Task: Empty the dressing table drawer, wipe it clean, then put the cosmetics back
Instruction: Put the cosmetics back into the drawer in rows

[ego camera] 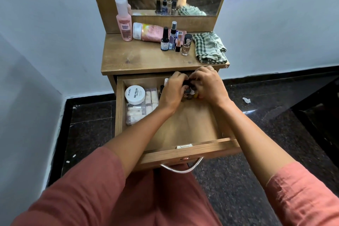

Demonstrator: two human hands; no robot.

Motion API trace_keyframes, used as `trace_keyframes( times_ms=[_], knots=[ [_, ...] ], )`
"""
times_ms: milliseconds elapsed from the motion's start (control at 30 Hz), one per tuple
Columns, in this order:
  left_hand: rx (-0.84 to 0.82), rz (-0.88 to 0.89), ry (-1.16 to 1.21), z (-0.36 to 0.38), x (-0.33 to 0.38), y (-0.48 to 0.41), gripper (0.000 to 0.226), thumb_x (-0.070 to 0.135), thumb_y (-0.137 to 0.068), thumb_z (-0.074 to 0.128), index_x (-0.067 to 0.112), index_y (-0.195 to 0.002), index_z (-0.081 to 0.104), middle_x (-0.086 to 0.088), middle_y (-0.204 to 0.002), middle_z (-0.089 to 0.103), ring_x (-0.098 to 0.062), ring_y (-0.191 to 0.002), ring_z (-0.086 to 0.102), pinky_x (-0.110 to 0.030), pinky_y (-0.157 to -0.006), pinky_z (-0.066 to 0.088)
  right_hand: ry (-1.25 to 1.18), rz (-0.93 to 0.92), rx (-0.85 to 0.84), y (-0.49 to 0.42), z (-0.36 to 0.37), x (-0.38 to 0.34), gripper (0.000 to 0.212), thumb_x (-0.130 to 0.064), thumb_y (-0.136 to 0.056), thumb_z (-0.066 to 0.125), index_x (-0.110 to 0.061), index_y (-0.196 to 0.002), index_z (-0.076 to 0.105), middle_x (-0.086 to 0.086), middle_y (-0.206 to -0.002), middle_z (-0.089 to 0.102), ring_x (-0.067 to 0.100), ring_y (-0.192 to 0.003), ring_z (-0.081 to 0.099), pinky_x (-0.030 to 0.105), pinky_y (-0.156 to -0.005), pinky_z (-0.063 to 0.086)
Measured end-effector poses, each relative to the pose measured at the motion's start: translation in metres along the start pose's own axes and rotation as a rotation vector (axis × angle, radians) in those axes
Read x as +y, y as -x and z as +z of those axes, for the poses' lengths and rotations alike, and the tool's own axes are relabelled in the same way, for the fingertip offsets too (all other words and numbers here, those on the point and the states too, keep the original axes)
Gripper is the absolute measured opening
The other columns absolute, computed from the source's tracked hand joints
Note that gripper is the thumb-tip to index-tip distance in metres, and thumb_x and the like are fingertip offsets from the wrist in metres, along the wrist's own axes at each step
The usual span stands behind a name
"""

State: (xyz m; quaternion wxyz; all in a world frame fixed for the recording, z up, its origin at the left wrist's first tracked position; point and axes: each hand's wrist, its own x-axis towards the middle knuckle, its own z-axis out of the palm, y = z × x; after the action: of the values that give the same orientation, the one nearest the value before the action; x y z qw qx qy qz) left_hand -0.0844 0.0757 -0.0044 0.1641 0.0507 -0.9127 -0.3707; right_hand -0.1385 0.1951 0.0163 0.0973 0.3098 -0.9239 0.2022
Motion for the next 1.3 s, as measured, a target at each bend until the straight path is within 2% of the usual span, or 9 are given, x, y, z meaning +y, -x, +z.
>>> trace_keyframes(
  times_ms=[67, 167, 300, 533, 667, 867, 1000, 1067, 1300],
  knots=[
    [0.089, 0.054, -0.001, -0.012, 0.005, -0.010, 0.019, 0.001, -0.084, 0.058, 0.003, -0.102, 0.063, -0.011, -0.105, 0.062, -0.024, -0.095, 0.061, -0.028, -0.082, 0.048, -0.119, 0.047, 0.077, -0.010, -0.008, -0.008, 0.015, -0.004, -0.083, 0.059, -0.002, -0.094, 0.068, 0.014, -0.099, 0.064, 0.029, -0.098, 0.054, 0.034, -0.087, 0.043],
    [0.193, 0.123, -0.019, -0.033, 0.012, -0.031, 0.021, -0.001, -0.086, 0.054, 0.004, -0.105, 0.062, -0.011, -0.107, 0.062, -0.023, -0.099, 0.060, -0.030, -0.084, 0.051, -0.223, 0.095, 0.159, -0.032, -0.020, -0.018, 0.015, -0.001, -0.084, 0.058, 0.001, -0.095, 0.068, 0.017, -0.098, 0.064, 0.026, -0.094, 0.058, 0.030, -0.085, 0.048],
    [0.268, 0.208, -0.239, -0.052, 0.018, -0.062, 0.031, -0.001, -0.088, 0.048, 0.008, -0.118, 0.056, -0.009, -0.116, 0.056, -0.022, -0.107, 0.050, -0.026, -0.081, 0.042, -0.278, 0.124, 0.217, -0.060, -0.030, -0.027, 0.023, 0.001, -0.084, 0.057, -0.001, -0.105, 0.064, 0.016, -0.107, 0.060, 0.024, -0.100, 0.058, 0.028, -0.093, 0.048],
    [0.244, 0.190, -0.513, -0.061, 0.020, -0.102, 0.042, 0.001, -0.089, 0.046, 0.014, -0.129, 0.046, -0.008, -0.136, 0.041, -0.023, -0.125, 0.037, -0.032, -0.096, 0.033, -0.239, 0.185, 0.127, -0.087, -0.029, -0.028, 0.041, -0.002, -0.085, 0.054, -0.007, -0.125, 0.054, 0.010, -0.124, 0.054, 0.025, -0.116, 0.051, 0.034, -0.102, 0.042],
    [0.223, 0.185, -0.483, -0.066, 0.016, -0.111, 0.047, 0.000, -0.089, 0.048, 0.012, -0.133, 0.042, -0.006, -0.138, 0.042, -0.023, -0.127, 0.037, -0.030, -0.098, 0.032, -0.233, 0.187, 0.120, -0.090, -0.026, -0.025, 0.038, -0.002, -0.085, 0.052, -0.007, -0.123, 0.056, 0.010, -0.123, 0.057, 0.022, -0.115, 0.052, 0.031, -0.103, 0.040],
    [0.203, 0.140, -0.316, -0.073, 0.017, -0.113, 0.031, -0.004, -0.088, 0.044, 0.003, -0.114, 0.058, -0.014, -0.114, 0.060, -0.027, -0.106, 0.055, -0.035, -0.089, 0.043, -0.304, 0.208, 0.138, -0.093, -0.023, -0.024, 0.035, 0.000, -0.083, 0.058, -0.005, -0.117, 0.059, 0.011, -0.117, 0.063, 0.018, -0.107, 0.058, 0.022, -0.094, 0.045],
    [0.265, 0.121, -0.323, -0.074, 0.021, -0.113, 0.026, 0.004, -0.090, 0.047, 0.011, -0.110, 0.063, -0.007, -0.110, 0.066, -0.022, -0.106, 0.056, -0.029, -0.098, 0.030, -0.323, 0.198, 0.164, -0.089, -0.024, -0.024, 0.032, 0.003, -0.081, 0.058, -0.003, -0.113, 0.061, 0.013, -0.111, 0.065, 0.017, -0.100, 0.059, 0.008, -0.081, 0.039],
    [0.277, 0.114, -0.308, -0.075, 0.023, -0.111, 0.026, 0.007, -0.090, 0.050, 0.014, -0.111, 0.063, -0.005, -0.111, 0.066, -0.021, -0.109, 0.054, -0.029, -0.100, 0.026, -0.339, 0.189, 0.175, -0.086, -0.025, -0.025, 0.032, 0.004, -0.081, 0.058, -0.002, -0.111, 0.061, 0.014, -0.109, 0.065, 0.018, -0.098, 0.059, 0.009, -0.080, 0.040],
    [0.247, 0.162, -0.170, -0.089, 0.030, -0.089, 0.023, 0.006, -0.088, 0.056, 0.008, -0.109, 0.065, -0.009, -0.108, 0.068, -0.020, -0.102, 0.061, -0.030, -0.088, 0.048, -0.367, 0.160, 0.185, -0.068, -0.035, -0.027, 0.031, 0.003, -0.079, 0.061, -0.001, -0.110, 0.062, 0.014, -0.102, 0.067, 0.011, -0.082, 0.054, 0.003, -0.071, 0.039]
  ],
)
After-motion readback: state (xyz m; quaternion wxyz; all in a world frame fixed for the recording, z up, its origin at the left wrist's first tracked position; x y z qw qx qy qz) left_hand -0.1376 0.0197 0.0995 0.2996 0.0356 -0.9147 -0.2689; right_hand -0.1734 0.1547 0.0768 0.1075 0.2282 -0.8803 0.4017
